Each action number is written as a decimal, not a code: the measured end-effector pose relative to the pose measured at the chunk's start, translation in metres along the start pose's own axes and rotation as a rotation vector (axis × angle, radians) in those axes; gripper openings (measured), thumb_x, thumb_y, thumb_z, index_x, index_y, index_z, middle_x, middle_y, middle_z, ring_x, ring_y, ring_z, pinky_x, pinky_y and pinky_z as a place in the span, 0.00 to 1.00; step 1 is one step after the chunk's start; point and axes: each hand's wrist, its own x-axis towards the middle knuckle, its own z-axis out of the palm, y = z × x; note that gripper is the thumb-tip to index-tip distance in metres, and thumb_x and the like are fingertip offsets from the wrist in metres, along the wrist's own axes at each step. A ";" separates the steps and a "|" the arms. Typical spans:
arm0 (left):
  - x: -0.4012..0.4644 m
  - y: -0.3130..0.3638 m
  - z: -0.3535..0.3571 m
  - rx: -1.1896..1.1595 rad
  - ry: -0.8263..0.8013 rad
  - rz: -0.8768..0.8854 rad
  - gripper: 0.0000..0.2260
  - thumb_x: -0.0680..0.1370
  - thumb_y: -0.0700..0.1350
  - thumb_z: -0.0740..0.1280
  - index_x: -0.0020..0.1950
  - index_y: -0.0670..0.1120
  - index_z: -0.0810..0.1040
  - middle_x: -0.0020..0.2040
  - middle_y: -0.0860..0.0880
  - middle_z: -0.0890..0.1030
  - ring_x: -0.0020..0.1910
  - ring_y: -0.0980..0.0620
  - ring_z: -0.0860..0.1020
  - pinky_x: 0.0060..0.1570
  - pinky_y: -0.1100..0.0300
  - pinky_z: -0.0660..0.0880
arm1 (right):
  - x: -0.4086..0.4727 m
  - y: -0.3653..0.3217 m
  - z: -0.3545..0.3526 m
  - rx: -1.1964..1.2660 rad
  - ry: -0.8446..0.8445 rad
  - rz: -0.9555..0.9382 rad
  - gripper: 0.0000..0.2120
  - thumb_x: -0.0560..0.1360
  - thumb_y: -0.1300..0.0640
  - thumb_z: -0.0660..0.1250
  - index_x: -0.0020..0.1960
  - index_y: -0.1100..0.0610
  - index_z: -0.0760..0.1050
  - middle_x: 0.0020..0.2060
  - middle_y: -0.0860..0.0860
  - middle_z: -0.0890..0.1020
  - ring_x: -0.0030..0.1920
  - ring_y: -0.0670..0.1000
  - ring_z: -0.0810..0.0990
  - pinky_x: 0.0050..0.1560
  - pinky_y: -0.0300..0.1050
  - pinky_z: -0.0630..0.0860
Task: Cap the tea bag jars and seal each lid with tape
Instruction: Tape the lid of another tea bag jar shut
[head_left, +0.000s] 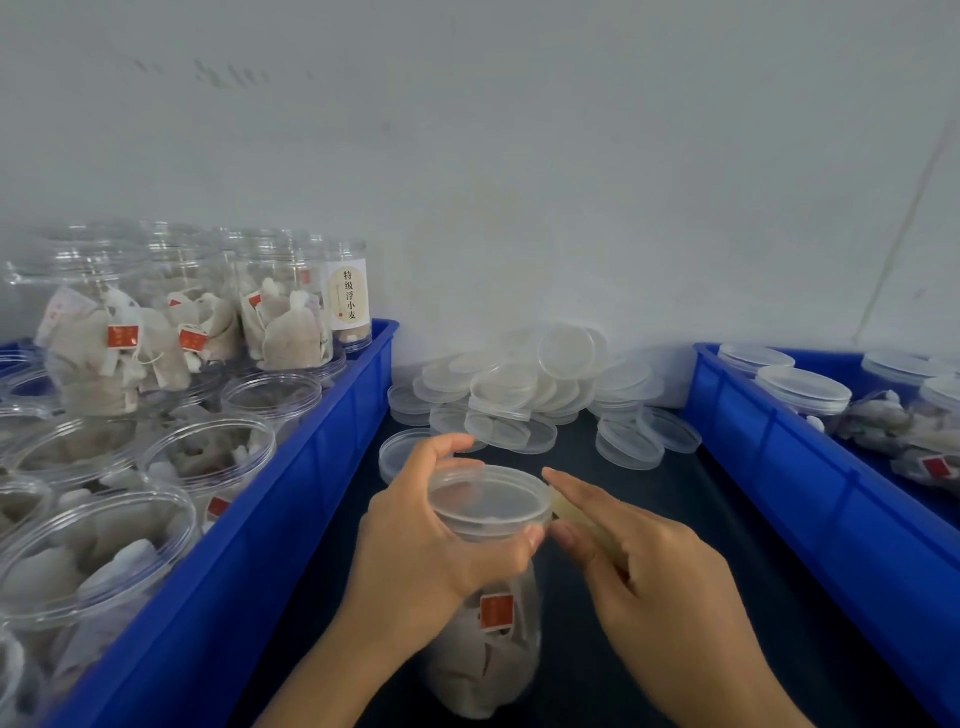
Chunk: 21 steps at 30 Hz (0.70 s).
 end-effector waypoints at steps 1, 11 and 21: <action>-0.001 -0.001 -0.002 0.031 -0.002 0.021 0.43 0.52 0.69 0.73 0.65 0.59 0.70 0.54 0.63 0.79 0.53 0.68 0.76 0.48 0.76 0.72 | 0.000 0.001 -0.001 -0.029 -0.028 0.003 0.31 0.69 0.31 0.41 0.72 0.32 0.55 0.43 0.31 0.76 0.47 0.35 0.76 0.46 0.30 0.72; -0.002 0.004 -0.012 0.470 -0.093 0.145 0.44 0.60 0.72 0.66 0.73 0.61 0.61 0.66 0.67 0.67 0.61 0.68 0.66 0.55 0.71 0.64 | 0.003 0.009 0.006 -0.104 -0.124 0.109 0.16 0.80 0.41 0.48 0.65 0.44 0.62 0.43 0.40 0.74 0.43 0.40 0.74 0.41 0.34 0.69; 0.000 0.009 0.011 0.894 0.088 0.204 0.45 0.59 0.77 0.45 0.71 0.56 0.56 0.65 0.57 0.65 0.63 0.57 0.67 0.62 0.62 0.65 | 0.001 0.011 0.009 -0.084 -0.081 -0.057 0.18 0.82 0.46 0.49 0.69 0.32 0.55 0.43 0.40 0.71 0.42 0.40 0.73 0.45 0.33 0.71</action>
